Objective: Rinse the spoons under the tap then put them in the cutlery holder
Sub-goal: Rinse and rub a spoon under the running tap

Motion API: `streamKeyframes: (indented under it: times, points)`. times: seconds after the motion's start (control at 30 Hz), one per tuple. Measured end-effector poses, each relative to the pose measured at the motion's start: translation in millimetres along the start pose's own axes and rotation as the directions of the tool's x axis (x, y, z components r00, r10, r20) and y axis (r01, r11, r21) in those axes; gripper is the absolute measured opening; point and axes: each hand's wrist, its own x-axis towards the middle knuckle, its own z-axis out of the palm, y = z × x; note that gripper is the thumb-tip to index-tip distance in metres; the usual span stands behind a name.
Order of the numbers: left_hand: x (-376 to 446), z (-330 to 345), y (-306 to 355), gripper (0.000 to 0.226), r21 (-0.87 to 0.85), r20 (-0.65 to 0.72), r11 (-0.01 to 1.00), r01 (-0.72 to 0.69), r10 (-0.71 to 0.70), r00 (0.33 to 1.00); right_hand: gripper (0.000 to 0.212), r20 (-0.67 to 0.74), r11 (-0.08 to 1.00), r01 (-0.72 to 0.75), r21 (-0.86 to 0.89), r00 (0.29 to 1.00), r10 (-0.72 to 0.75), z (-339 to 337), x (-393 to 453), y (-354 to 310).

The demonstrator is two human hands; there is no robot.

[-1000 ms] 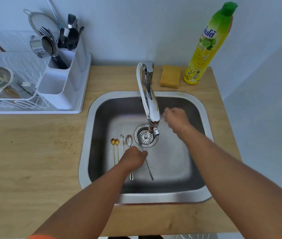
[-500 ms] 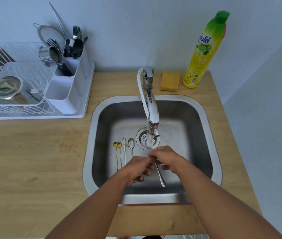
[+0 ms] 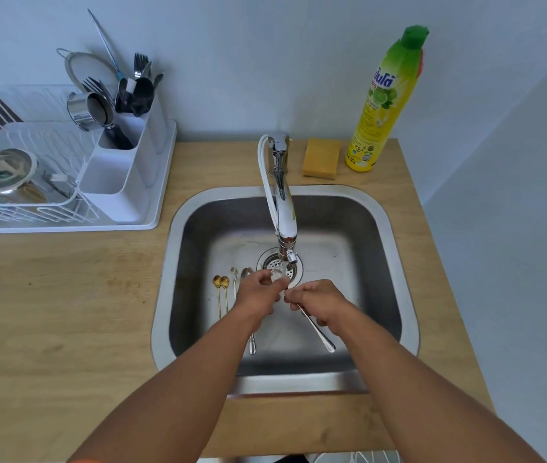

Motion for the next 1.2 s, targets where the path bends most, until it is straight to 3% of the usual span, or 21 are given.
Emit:
streamKeyframes:
  times: [0.17,0.27,0.4,0.57,0.77,0.9,1.07,1.2]
  points:
    - [6.4,-0.1,2.2,0.01,0.089,-0.012,0.99,-0.107,0.109,0.994,0.014,0.041,0.992,0.032,-0.121,0.999,-0.028,-17.9,3.5,3.0]
    - [5.3,2.2,2.9,0.021,0.147,-0.032,0.977,-0.156,0.163,0.986,0.011,0.089,0.985,0.059,-0.165,0.995,-0.044,-25.6,7.0,0.6]
    - [2.2,7.7,3.0,0.021,0.059,-0.101,0.997,-0.049,0.055,0.993,0.008,0.094,0.972,0.109,-0.207,0.991,-0.091,-32.4,12.3,-6.2]
    - [-0.8,5.2,-0.1,0.015,-0.061,-0.066,0.998,0.031,-0.035,0.997,0.015,0.126,0.954,0.136,-0.267,0.987,-0.105,-33.1,17.9,-11.8]
    - [4.3,-2.4,1.1,0.003,0.064,-0.079,0.992,-0.11,0.115,0.99,0.013,0.181,0.944,0.196,-0.266,0.972,-0.15,-26.8,22.4,-10.5]
    - [9.6,-7.2,7.2,0.01,0.155,-0.067,0.961,-0.229,0.241,0.968,0.014,0.196,0.927,0.255,-0.275,0.959,-0.205,-23.2,21.3,-6.3]
    - [11.6,-6.4,12.2,0.031,0.445,-0.096,0.846,-0.292,0.369,0.924,0.017,0.205,0.871,0.346,-0.35,0.935,-0.289,-23.4,19.4,-4.8]
    - [4.9,-8.2,17.1,0.022,0.536,-0.027,0.776,-0.334,0.411,0.911,0.016,0.216,0.827,0.382,-0.412,0.923,-0.319,-22.5,19.0,-3.1]
